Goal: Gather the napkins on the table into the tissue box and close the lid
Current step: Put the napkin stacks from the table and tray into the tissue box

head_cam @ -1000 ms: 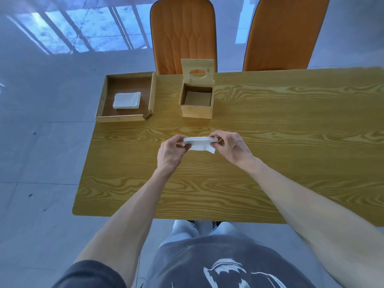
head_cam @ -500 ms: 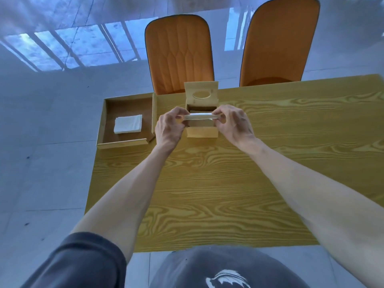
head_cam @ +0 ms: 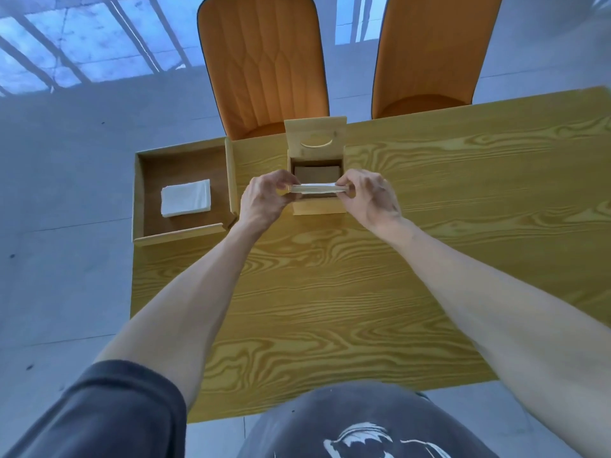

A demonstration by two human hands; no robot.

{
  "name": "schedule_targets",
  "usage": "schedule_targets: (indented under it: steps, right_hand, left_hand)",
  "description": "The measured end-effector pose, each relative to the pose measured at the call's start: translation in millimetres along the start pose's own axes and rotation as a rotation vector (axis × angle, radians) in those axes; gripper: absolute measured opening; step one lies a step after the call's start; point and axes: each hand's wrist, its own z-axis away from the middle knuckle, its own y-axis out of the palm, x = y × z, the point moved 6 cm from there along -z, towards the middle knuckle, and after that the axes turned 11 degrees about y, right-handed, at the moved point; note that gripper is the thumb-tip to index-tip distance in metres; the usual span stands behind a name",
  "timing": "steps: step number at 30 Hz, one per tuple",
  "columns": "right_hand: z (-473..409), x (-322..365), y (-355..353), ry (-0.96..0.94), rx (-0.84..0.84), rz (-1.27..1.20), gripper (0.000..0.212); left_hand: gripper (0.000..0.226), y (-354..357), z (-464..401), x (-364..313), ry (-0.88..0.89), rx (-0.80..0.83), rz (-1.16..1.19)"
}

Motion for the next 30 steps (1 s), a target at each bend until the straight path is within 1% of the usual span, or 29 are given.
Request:
schedule_targets:
  steps: [3,6,8,11,16,20,24,27,30]
  right_hand:
    - [-4,-5,2,0.022,0.047,-0.012,0.018]
    - [-13,-9,3,0.039,0.123,-0.07,0.027]
    - [-20,-12,3,0.074,0.137,-0.112,0.028]
    - [-28,-15,5,0.13,0.116,-0.109,0.025]
    - [-40,-9,14,0.199,0.084,-0.066,0.024]
    - [-49,-4,20,0.228,0.049,-0.005,0.023]
    - [-52,-1,24,0.264,0.013,0.031,0.021]
    - [-51,0,23,0.288,-0.026,0.049,0.027]
    - [-51,-1,19,0.294,-0.065,0.025,0.022]
  left_hand:
    - [0.022,3,-3,6,0.009,0.037,0.076]
    - [0.032,2,-7,4,0.006,0.061,0.117]
    - [0.035,1,-10,5,-0.009,0.058,0.129]
    - [0.035,4,-14,8,-0.027,0.023,0.139]
    - [0.035,10,-25,14,-0.121,-0.04,0.021]
    - [0.033,16,-30,19,-0.18,-0.066,0.034]
    - [0.022,19,-34,17,-0.189,-0.147,0.026]
    - [0.024,22,-35,18,-0.23,-0.177,0.024]
    - [0.026,21,-34,19,-0.247,-0.186,0.019]
